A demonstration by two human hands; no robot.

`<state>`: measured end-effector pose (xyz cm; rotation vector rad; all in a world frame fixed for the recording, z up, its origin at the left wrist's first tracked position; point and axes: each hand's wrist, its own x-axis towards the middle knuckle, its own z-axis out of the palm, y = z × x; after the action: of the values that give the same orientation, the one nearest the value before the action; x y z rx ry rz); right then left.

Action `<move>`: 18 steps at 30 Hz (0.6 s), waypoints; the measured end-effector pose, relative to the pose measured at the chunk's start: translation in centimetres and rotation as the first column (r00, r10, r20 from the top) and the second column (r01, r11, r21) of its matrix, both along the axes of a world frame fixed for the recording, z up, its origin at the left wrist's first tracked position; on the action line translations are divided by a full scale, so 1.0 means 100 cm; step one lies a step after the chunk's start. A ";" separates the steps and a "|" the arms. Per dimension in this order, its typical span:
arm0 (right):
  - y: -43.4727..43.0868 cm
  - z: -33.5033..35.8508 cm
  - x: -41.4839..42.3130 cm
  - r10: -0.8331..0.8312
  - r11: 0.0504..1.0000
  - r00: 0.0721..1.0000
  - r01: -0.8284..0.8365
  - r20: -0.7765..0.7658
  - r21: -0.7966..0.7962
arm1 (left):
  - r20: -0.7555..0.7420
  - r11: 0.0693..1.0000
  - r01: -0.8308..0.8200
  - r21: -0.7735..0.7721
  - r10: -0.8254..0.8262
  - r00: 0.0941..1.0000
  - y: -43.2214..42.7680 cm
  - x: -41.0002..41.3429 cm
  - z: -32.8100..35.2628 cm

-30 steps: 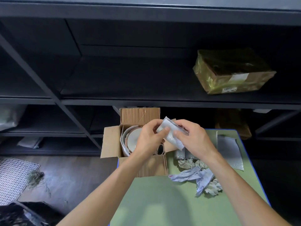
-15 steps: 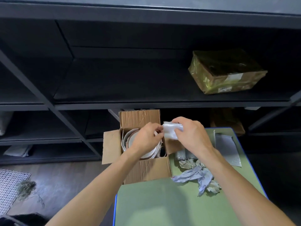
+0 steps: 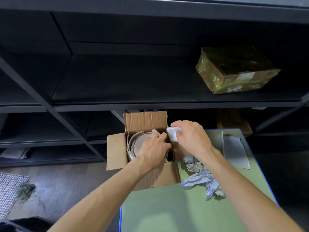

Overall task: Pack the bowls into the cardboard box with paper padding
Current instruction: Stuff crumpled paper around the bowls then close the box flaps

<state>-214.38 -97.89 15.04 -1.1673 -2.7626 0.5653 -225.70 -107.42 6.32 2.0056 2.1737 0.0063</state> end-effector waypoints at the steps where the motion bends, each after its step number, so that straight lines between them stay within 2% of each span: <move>1: 0.000 -0.001 -0.001 0.005 1.000 1.000 -0.005 0.016 -0.007 | 0.009 1.000 -0.005 0.023 0.005 1.000 -0.002 0.001 -0.001; 8: -0.002 -0.015 -0.008 0.097 0.993 0.979 -0.108 0.179 0.051 | 0.180 0.967 -0.178 0.185 0.145 0.973 -0.014 0.018 -0.013; 18: 0.001 -0.014 -0.031 0.114 0.990 0.931 -0.134 0.348 0.033 | 0.199 0.978 -0.196 0.066 0.180 0.963 -0.011 0.020 0.005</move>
<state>-217.48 -97.83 13.63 -1.1865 -3.1417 0.3134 -223.65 -108.48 6.83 1.7483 2.2612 0.3108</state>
